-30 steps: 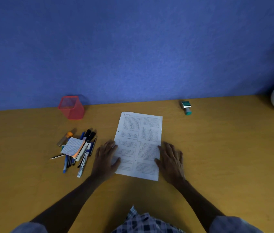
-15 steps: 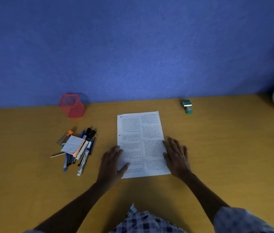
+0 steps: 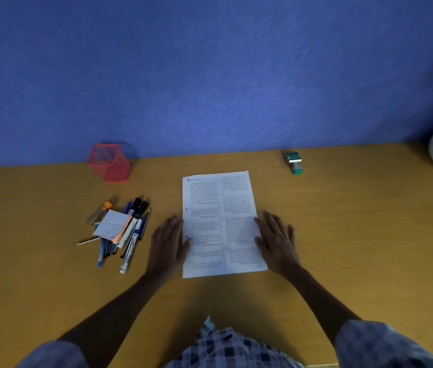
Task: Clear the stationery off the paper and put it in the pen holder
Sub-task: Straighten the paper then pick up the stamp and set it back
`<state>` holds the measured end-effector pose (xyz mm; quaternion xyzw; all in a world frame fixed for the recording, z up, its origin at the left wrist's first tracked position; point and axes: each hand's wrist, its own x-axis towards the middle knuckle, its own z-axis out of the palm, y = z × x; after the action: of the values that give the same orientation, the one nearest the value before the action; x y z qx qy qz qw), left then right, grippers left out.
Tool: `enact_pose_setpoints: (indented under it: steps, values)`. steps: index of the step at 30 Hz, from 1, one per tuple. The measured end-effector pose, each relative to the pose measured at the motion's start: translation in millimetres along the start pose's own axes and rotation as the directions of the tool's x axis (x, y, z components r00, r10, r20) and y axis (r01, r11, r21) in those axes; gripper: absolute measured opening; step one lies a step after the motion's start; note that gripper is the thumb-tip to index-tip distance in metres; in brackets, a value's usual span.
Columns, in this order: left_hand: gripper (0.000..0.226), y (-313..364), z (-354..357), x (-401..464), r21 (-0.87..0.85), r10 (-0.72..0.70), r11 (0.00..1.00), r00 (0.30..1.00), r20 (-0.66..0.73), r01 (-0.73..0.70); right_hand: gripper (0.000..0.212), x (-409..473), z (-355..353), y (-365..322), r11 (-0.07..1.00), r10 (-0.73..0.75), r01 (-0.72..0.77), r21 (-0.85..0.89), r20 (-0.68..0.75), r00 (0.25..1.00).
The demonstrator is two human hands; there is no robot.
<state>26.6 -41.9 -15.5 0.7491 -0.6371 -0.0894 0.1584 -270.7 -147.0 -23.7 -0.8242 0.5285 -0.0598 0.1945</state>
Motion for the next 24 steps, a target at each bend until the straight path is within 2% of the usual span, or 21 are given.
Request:
enact_pose_setpoints:
  steps: [6, 10, 15, 19, 24]
  values:
    - [0.061, -5, -6, 39, 0.035, 0.001, 0.999, 0.999, 0.047, -0.002, 0.055, 1, 0, 0, 1.0, -0.003, 0.003, -0.004, -0.006, 1.0]
    - [0.065, -12, 0, 56, 0.075, 0.004, 0.997, 0.994, 0.113, -0.013, 0.056, 1, -3, -1, 0.999, -0.005, 0.006, 0.047, -0.027, 1.0]
    - [0.064, -18, 9, 57, 0.094, -0.011, 0.996, 0.993, 0.116, 0.0, 0.052, 8, -15, 9, 0.989, -0.012, 0.036, 0.143, -0.168, 0.986]
    - [0.062, -19, 12, 58, 0.093, -0.024, 0.996, 0.995, 0.097, 0.015, 0.049, 30, -30, 27, 0.975, 0.114, -0.073, 0.211, -0.19, 0.975]
    - [0.061, -22, 15, 56, 0.1, -0.015, 0.995, 0.996, 0.084, 0.007, 0.053, 76, -56, 47, 0.915, 0.347, -0.281, 0.288, -0.21, 0.914]
